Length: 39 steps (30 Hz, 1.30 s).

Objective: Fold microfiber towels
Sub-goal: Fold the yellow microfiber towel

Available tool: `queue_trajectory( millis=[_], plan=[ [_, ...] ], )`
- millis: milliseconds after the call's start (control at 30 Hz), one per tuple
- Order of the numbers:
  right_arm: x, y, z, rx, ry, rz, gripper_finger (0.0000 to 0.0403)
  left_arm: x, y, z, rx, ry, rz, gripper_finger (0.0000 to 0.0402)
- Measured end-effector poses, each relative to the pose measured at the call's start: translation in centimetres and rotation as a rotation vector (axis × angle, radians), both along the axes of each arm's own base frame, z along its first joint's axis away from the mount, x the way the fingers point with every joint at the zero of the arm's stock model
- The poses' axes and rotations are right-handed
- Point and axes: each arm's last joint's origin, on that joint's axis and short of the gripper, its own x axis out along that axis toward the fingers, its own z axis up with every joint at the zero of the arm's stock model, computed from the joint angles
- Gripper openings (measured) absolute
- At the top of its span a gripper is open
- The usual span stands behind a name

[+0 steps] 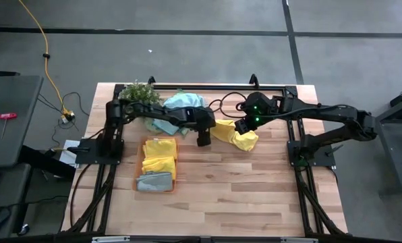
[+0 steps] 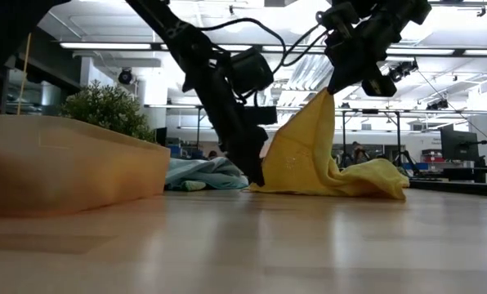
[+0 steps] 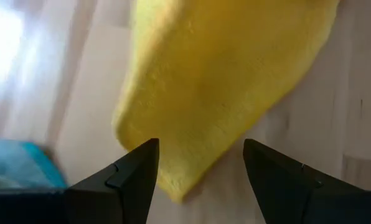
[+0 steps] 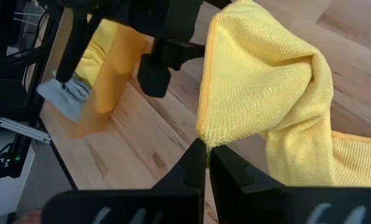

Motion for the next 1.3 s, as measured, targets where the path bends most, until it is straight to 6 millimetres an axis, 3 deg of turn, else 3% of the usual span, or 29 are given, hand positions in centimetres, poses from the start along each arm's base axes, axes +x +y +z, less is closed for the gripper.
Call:
queue_trajectory(
  millis=[567,867,1000,1200,1300],
  plan=[
    [0.0,0.0,0.0,0.004,-0.001,-0.005,0.0,0.1,0.5,1.4,0.277,0.031,0.058,0.0225],
    [0.0,0.0,0.0,0.004,-0.002,-0.006,0.0,0.2,1.6,-0.3,0.152,-0.015,0.07,0.0219],
    [0.0,0.0,0.1,0.004,-0.006,-0.008,0.0,0.2,1.4,-0.3,0.117,-0.018,0.05,0.0174],
    [0.2,-0.1,0.3,-0.016,-0.044,0.002,0.0,0.2,1.0,-0.4,-0.022,-0.06,0.049,0.0019],
    [-0.1,0.0,1.4,-0.049,-0.067,0.026,0.0,-0.6,0.7,0.5,-0.055,-0.01,0.052,0.0012]
  ],
)
